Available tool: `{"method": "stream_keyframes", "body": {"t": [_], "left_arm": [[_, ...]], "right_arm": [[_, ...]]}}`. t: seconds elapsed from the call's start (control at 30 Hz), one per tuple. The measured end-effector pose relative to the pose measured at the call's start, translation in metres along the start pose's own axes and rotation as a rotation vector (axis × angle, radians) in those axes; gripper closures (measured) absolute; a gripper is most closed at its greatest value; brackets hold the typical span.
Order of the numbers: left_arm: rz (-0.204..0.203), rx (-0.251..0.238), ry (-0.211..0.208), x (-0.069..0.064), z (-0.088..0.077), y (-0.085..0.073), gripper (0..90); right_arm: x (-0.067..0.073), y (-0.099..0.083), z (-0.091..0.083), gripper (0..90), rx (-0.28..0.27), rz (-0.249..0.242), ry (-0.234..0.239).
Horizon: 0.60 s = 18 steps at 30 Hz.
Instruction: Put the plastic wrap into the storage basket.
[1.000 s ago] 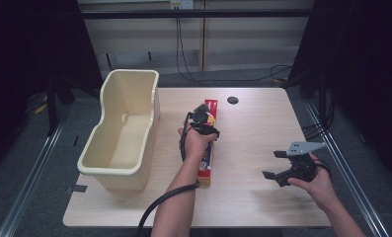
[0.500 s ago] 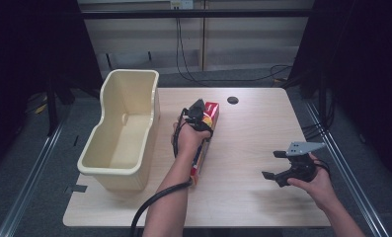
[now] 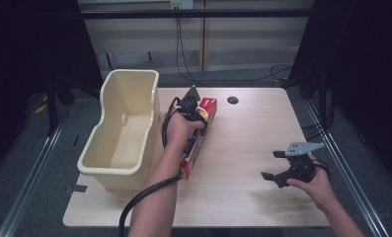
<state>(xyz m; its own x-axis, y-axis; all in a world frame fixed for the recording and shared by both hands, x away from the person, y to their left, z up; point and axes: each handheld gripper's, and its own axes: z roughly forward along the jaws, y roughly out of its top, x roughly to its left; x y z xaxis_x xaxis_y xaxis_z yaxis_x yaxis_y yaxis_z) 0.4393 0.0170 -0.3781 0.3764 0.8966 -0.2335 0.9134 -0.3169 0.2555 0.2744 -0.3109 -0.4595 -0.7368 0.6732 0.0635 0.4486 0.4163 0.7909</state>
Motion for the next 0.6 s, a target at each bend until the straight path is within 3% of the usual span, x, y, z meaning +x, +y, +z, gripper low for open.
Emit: {"method": "stream_keyframes", "body": {"t": [0.17,0.5,0.6], "left_arm": [[0.021,0.010,0.015,-0.001,-0.017,0.001,41.4],[0.015,0.000,-0.011,0.002,-0.046,0.001,41.4],[0.029,0.024,-0.013,0.006,-0.052,0.001,41.4]], "right_arm": [[0.000,0.000,0.000,3.4,0.000,0.004,0.003],[0.001,0.000,0.000,2.0,-0.006,0.001,0.026],[0.000,0.000,-0.001,1.7,-0.013,0.003,0.034]]}}
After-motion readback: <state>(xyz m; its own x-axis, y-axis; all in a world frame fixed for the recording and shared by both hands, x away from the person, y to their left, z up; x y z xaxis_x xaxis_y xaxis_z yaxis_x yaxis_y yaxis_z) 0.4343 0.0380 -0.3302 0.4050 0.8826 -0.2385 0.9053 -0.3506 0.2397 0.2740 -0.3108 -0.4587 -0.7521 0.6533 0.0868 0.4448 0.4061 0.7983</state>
